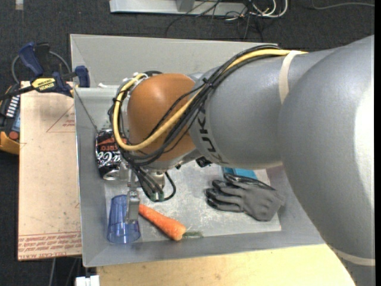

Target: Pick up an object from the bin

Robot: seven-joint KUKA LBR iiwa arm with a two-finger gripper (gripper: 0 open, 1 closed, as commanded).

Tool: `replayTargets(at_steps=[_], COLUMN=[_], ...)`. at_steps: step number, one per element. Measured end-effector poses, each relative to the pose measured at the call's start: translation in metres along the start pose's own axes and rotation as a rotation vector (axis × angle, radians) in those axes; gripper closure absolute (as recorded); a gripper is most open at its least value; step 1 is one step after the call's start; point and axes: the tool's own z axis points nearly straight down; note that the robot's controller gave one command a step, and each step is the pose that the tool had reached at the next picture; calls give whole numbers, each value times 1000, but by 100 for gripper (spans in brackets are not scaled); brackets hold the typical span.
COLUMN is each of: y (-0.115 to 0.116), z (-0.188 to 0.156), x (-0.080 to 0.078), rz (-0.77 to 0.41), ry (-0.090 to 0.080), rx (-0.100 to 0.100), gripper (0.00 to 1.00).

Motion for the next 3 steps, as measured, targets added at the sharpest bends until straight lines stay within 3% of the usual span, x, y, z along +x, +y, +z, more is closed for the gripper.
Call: replayTargets(at_steps=[1, 2, 3], y=[-1, 5, 1], z=[-4, 74, 20], x=[-2, 22, 11], rz=[5, -559, -529], ry=[-7, -8, -2], rx=[-2, -1, -1], gripper=[0, 0, 0])
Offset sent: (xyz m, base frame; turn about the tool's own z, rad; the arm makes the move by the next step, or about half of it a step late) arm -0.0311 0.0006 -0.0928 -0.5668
